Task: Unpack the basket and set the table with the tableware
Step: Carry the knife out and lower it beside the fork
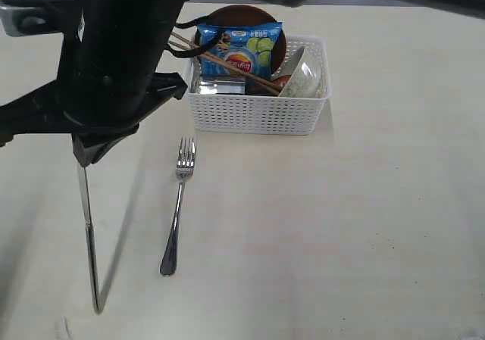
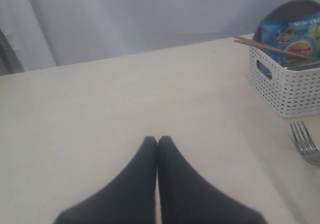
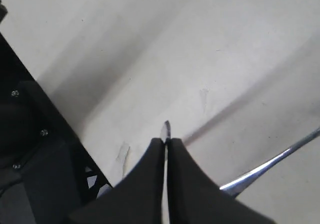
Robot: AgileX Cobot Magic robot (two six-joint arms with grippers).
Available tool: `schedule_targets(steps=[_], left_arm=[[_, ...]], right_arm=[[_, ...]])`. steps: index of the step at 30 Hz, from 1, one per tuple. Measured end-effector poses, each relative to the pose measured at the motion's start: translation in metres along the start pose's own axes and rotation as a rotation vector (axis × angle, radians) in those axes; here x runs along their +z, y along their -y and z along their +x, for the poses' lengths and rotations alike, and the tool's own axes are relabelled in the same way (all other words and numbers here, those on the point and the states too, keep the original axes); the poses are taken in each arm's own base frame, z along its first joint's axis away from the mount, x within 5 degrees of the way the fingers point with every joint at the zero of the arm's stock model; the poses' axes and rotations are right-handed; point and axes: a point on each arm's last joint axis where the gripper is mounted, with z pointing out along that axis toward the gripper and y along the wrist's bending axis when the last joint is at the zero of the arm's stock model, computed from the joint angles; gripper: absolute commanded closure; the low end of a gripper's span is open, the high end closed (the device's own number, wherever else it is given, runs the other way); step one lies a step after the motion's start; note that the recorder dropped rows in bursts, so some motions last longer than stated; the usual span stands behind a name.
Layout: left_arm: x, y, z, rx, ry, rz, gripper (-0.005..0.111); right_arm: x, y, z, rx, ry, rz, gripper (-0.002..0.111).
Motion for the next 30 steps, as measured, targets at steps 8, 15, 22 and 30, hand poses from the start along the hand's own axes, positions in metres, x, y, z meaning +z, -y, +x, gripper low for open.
schedule_targets(steps=[8, 15, 22, 30], left_arm=[[0.000, 0.000, 0.000, 0.000, 0.000, 0.000, 0.107], [0.000, 0.000, 0.000, 0.000, 0.000, 0.000, 0.107], [0.000, 0.000, 0.000, 0.000, 0.000, 0.000, 0.107], [0.000, 0.000, 0.000, 0.000, 0.000, 0.000, 0.107]], right_arm=[[0.026, 0.044, -0.020, 0.140, 0.066, 0.022, 0.109], [0.077, 0.074, -0.026, 0.273, 0.068, 0.041, 0.109], [0.078, 0.087, -0.037, 0.353, 0.174, 0.043, 0.109], [0.085, 0.092, -0.034, 0.366, 0.146, 0.075, 0.109]])
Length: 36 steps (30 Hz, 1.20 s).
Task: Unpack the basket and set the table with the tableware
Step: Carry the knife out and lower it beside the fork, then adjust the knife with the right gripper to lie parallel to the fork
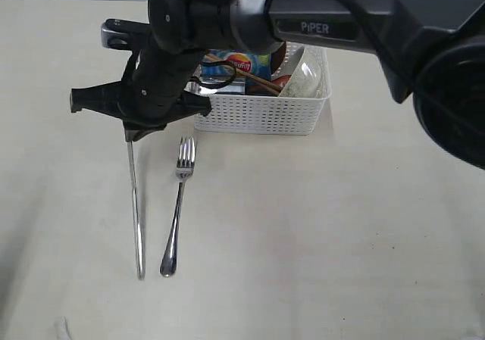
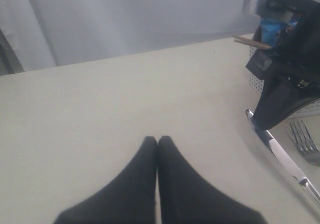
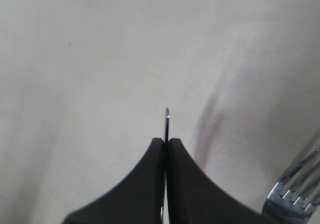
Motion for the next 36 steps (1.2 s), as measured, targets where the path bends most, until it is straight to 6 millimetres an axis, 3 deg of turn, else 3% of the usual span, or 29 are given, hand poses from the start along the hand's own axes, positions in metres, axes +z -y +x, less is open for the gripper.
schedule_targets(steps=[9, 11, 14, 16, 25, 30, 36], left_arm=[[0.000, 0.000, 0.000, 0.000, 0.000, 0.000, 0.107], [0.000, 0.000, 0.000, 0.000, 0.000, 0.000, 0.107], [0.000, 0.000, 0.000, 0.000, 0.000, 0.000, 0.107], [0.000, 0.000, 0.000, 0.000, 0.000, 0.000, 0.107], [0.000, 0.000, 0.000, 0.000, 0.000, 0.000, 0.107], [0.000, 0.000, 0.000, 0.000, 0.000, 0.000, 0.107], [0.000, 0.000, 0.000, 0.000, 0.000, 0.000, 0.107]], right_arm=[[0.005, 0.007, -0.001, 0.020, 0.000, 0.035, 0.107], [0.005, 0.007, -0.001, 0.017, 0.002, 0.039, 0.099], [0.005, 0.007, -0.001, 0.017, 0.002, 0.041, 0.078], [0.005, 0.007, -0.001, 0.021, 0.002, 0.041, 0.072], [0.004, 0.007, -0.001, 0.034, 0.005, 0.040, 0.074], [-0.008, 0.007, 0.000, -0.013, -0.020, 0.078, 0.074], [-0.014, 0.002, 0.021, -0.116, -0.151, 0.219, 0.074]])
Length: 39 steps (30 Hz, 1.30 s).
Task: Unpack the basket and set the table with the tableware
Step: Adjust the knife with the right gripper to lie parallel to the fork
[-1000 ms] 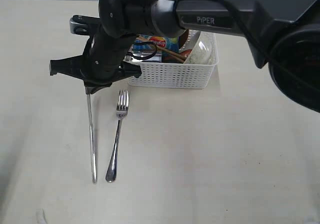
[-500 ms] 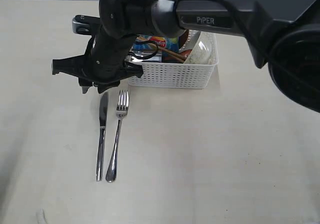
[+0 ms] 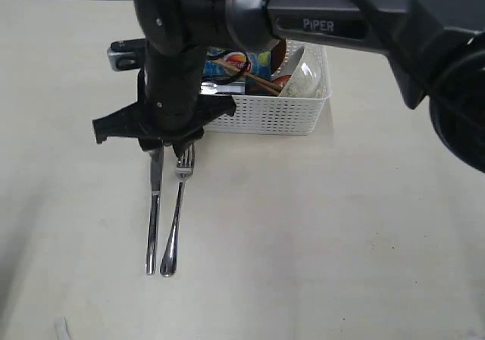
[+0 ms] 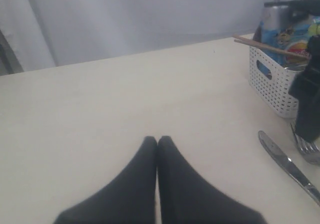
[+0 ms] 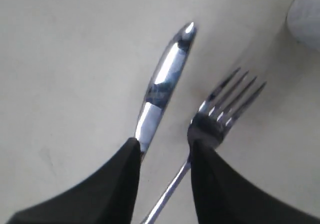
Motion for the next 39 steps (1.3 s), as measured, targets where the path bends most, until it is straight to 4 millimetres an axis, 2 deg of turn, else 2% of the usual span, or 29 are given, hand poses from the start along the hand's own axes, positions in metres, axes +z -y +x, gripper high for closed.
schedule_targets(steps=[9, 17, 23, 29, 33, 38, 39], left_arm=[[0.000, 0.000, 0.000, 0.000, 0.000, 0.000, 0.107], [0.000, 0.000, 0.000, 0.000, 0.000, 0.000, 0.107], [0.000, 0.000, 0.000, 0.000, 0.000, 0.000, 0.107], [0.000, 0.000, 0.000, 0.000, 0.000, 0.000, 0.107], [0.000, 0.000, 0.000, 0.000, 0.000, 0.000, 0.107], [0.000, 0.000, 0.000, 0.000, 0.000, 0.000, 0.107], [0.000, 0.000, 0.000, 0.000, 0.000, 0.000, 0.107]], right_arm=[[0.010, -0.038, 0.025, -0.088, -0.034, 0.026, 0.074], [0.040, -0.034, 0.029, -0.060, -0.095, 0.070, 0.069], [0.050, -0.032, 0.030, -0.059, -0.113, 0.080, 0.069], [0.051, -0.032, 0.030, -0.057, -0.114, 0.079, 0.069], [0.051, -0.034, 0.031, -0.033, -0.116, 0.060, 0.082], [0.051, -0.035, 0.030, 0.010, -0.113, 0.049, 0.109], [0.051, -0.036, 0.030, 0.021, -0.113, 0.045, 0.109]])
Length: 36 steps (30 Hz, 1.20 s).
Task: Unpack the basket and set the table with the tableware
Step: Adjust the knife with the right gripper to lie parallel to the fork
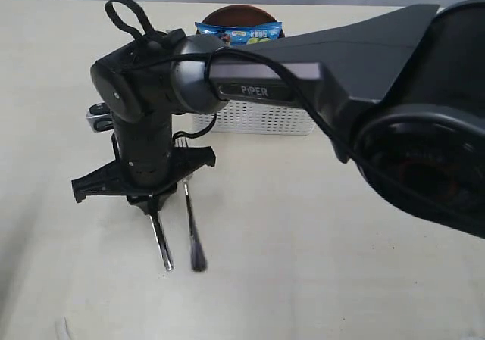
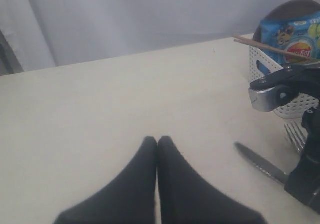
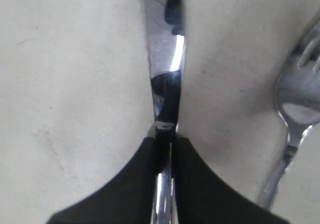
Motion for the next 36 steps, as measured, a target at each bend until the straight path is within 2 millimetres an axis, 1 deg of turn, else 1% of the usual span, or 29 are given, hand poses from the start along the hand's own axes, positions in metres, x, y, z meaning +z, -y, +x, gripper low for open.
schedule_targets(steps=[4, 12, 20, 21, 22, 24, 25, 27, 29, 33, 34, 36], left_arm=[[0.000, 0.000, 0.000, 0.000, 0.000, 0.000, 0.107], [0.000, 0.000, 0.000, 0.000, 0.000, 0.000, 0.107], [0.000, 0.000, 0.000, 0.000, 0.000, 0.000, 0.107], [0.000, 0.000, 0.000, 0.000, 0.000, 0.000, 0.107], [0.000, 0.000, 0.000, 0.000, 0.000, 0.000, 0.107], [0.000, 0.000, 0.000, 0.000, 0.000, 0.000, 0.107], [0.000, 0.000, 0.000, 0.000, 0.000, 0.000, 0.107], [0.000, 0.000, 0.000, 0.000, 0.000, 0.000, 0.107], [0.000, 0.000, 0.000, 0.000, 0.000, 0.000, 0.107], [0.000, 0.000, 0.000, 0.000, 0.000, 0.000, 0.107], [0.000, 0.000, 0.000, 0.000, 0.000, 0.000, 0.107], [0.000, 0.000, 0.000, 0.000, 0.000, 0.000, 0.107]], right_arm=[[0.000, -0.001, -0.001, 0.059, 0.007, -0.006, 0.109], [0.001, -0.003, -0.003, 0.316, 0.030, -0.030, 0.109], [0.001, -0.007, -0.002, 0.386, 0.028, -0.056, 0.108], [0.001, -0.007, -0.002, 0.390, 0.028, -0.059, 0.106], [0.001, -0.007, -0.002, 0.390, 0.028, -0.059, 0.102], [0.001, -0.008, -0.002, 0.391, 0.028, -0.061, 0.090], [0.001, -0.008, -0.002, 0.392, 0.027, -0.062, 0.077], [0.001, -0.010, -0.001, 0.404, 0.020, -0.077, 0.068], [0.001, -0.011, -0.001, 0.411, 0.018, -0.088, 0.069], [-0.002, -0.011, -0.001, 0.368, 0.024, -0.095, 0.069], [-0.009, -0.009, -0.003, 0.346, 0.034, -0.102, 0.069], [-0.026, 0.003, -0.008, 0.311, 0.046, -0.088, 0.069]])
